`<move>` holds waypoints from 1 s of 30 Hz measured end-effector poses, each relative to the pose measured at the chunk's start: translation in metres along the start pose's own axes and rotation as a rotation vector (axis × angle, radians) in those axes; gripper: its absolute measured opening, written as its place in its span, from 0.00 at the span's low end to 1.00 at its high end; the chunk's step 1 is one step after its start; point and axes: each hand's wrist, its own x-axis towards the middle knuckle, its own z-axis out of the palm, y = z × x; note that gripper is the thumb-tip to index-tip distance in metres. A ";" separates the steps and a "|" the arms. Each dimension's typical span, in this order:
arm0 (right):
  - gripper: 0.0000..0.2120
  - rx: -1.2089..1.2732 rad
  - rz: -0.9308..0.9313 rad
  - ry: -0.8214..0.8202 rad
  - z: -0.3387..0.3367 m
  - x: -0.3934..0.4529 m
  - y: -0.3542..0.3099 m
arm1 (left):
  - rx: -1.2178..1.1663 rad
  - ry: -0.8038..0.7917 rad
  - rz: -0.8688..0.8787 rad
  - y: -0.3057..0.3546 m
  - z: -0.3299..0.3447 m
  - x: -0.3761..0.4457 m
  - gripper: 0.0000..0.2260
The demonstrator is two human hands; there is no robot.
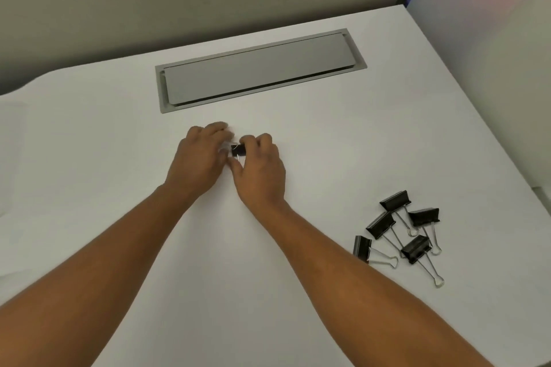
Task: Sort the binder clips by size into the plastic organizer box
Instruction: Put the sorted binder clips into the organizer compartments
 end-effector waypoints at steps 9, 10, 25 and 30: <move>0.13 0.089 -0.091 -0.012 -0.008 -0.015 0.008 | -0.262 0.122 -0.235 0.011 -0.005 -0.051 0.08; 0.13 0.112 -0.075 -0.014 -0.012 -0.018 0.006 | -0.334 0.152 -0.284 0.014 -0.008 -0.061 0.08; 0.14 0.890 0.413 -0.412 -0.037 -0.124 -0.147 | -1.031 0.401 -0.621 -0.023 -0.124 -0.214 0.02; 0.14 0.900 0.324 -0.520 -0.024 -0.159 -0.228 | -1.004 0.529 -0.662 -0.074 -0.160 -0.284 0.01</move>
